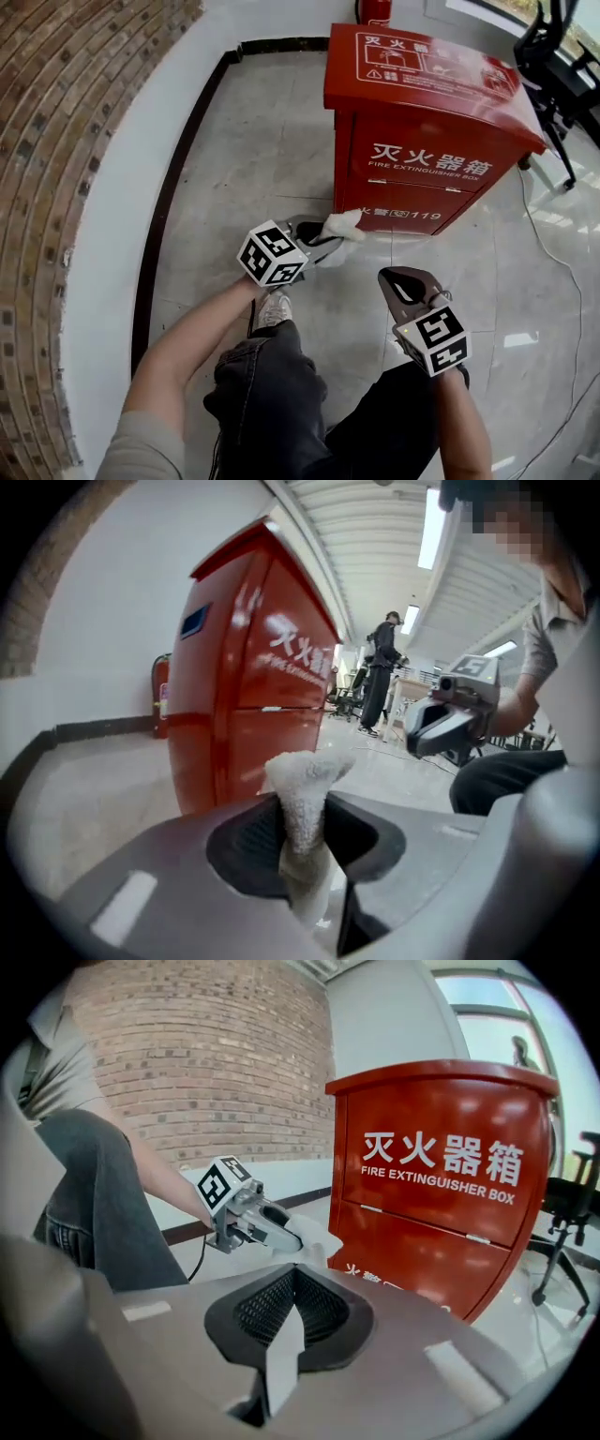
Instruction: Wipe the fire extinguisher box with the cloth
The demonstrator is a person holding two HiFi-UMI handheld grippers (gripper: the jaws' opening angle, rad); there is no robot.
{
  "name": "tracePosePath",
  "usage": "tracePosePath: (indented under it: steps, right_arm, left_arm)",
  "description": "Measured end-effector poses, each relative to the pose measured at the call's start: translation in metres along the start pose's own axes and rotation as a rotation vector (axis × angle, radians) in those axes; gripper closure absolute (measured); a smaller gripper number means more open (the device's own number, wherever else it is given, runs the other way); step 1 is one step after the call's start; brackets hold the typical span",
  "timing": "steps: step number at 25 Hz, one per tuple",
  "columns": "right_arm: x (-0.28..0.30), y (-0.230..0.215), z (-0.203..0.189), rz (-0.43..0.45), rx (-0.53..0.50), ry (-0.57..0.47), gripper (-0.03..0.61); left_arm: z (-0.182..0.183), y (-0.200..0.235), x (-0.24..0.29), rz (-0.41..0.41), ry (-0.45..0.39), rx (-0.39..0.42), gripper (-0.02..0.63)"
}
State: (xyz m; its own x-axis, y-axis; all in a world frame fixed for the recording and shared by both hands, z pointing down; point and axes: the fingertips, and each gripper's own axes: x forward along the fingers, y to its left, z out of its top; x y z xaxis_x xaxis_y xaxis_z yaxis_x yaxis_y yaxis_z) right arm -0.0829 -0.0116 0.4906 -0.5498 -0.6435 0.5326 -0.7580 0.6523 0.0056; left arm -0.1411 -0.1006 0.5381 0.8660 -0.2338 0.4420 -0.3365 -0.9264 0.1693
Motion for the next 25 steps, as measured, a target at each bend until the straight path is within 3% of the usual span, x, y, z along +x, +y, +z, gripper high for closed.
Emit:
tracePosePath:
  steps: [4,7,10,13,15,17,20,22,25]
  right_arm:
    - [-0.041,-0.008,0.01,0.03,0.038,-0.106,0.551]
    - [-0.07,-0.018,0.013,0.048,0.086,-0.169,0.355]
    - [-0.095,-0.058,0.009,-0.026,0.097,-0.213,0.185]
    - [-0.116,-0.108,-0.012,-0.068,0.151,-0.219,0.089]
    - [-0.13,-0.133,-0.023,-0.041,0.172,-0.236,0.091]
    - [-0.145,-0.154,-0.03,0.009,0.153,-0.263,0.15]
    - [-0.163,-0.178,-0.04,0.088,0.095,-0.29,0.307]
    - [-0.172,-0.192,-0.046,0.116,0.097,-0.302,0.453]
    - [-0.176,-0.223,-0.064,0.09,0.154,-0.228,0.476]
  left_arm:
    - [0.056,-0.067,0.001,-0.079,0.012,0.139,0.516]
    - [0.095,-0.116,0.013,-0.165,0.014,0.201,0.515]
    - [0.132,-0.151,0.042,-0.265,0.02,0.274,0.515]
    - [0.159,-0.178,0.08,-0.351,0.004,0.316,0.515]
    - [0.174,-0.195,0.107,-0.424,-0.019,0.333,0.515]
    - [0.185,-0.211,0.134,-0.511,-0.033,0.349,0.515]
    - [0.198,-0.225,0.173,-0.603,-0.045,0.345,0.515]
    - [0.208,-0.223,0.197,-0.615,-0.044,0.304,0.513]
    - [0.211,-0.216,0.231,-0.576,0.021,0.23,0.493]
